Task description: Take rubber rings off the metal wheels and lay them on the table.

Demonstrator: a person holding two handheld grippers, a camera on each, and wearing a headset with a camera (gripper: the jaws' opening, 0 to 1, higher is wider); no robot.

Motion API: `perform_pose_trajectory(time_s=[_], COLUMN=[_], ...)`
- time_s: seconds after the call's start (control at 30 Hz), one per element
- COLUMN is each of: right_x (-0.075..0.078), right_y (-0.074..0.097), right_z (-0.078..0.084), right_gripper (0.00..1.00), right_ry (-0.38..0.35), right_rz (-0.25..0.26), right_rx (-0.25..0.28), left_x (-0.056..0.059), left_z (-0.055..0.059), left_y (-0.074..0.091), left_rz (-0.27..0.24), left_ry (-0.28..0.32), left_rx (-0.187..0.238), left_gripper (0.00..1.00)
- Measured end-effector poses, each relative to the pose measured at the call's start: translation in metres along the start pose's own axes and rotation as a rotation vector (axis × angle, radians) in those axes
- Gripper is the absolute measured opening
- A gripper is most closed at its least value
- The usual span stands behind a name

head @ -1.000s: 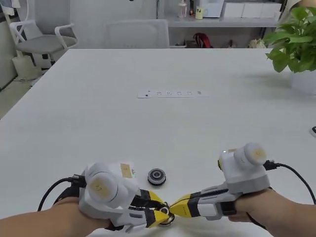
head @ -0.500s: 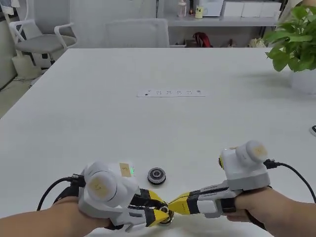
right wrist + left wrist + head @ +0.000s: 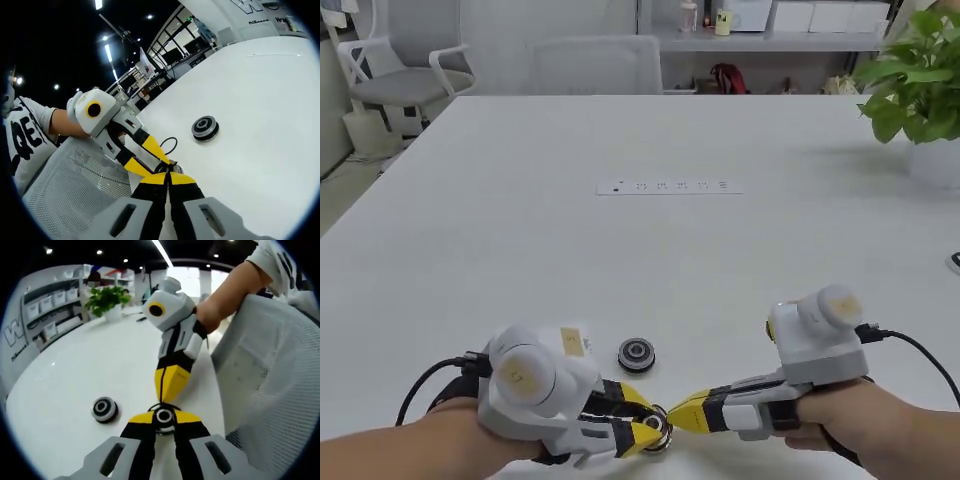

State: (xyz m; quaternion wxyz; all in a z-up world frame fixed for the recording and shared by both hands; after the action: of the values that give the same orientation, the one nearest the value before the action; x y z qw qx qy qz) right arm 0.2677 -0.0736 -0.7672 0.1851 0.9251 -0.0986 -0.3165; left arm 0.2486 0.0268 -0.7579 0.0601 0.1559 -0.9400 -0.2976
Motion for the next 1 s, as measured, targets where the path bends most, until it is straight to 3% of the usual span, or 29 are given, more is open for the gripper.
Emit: perform_pose_trajectory(time_s=[0.3,1.0], right_x=[0.0007,-0.0064], right_y=[0.0004,-0.0018], right_z=[-0.0012,-0.0044], right_gripper=[0.0,0.0], right_ry=[-0.003,0.0], right_rz=[0.0,-0.03], right_rx=[0.009,0.02], left_x=[-0.0015,0.0002], left_z=[-0.0003,0.0007], left_y=[0.0064,0.0031], left_rz=[0.011,0.012], left_ry=[-0.009,-0.024], left_rx=[-0.015,-0.028], left_gripper=[0.14,0.12])
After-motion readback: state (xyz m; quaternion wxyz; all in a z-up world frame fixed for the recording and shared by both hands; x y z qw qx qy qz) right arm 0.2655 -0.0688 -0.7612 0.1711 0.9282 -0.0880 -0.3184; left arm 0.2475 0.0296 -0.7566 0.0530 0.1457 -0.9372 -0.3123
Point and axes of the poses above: the centre of the closed fingertips' face, and the gripper's own axes: y roughly backward along the fingers, x roughly to its right, z roughly out of its underside, the point moved 6 cm from there along y, roughly backward along the fingers, and after that the axes turned 3 degrees about y, right-handed, at the moved point
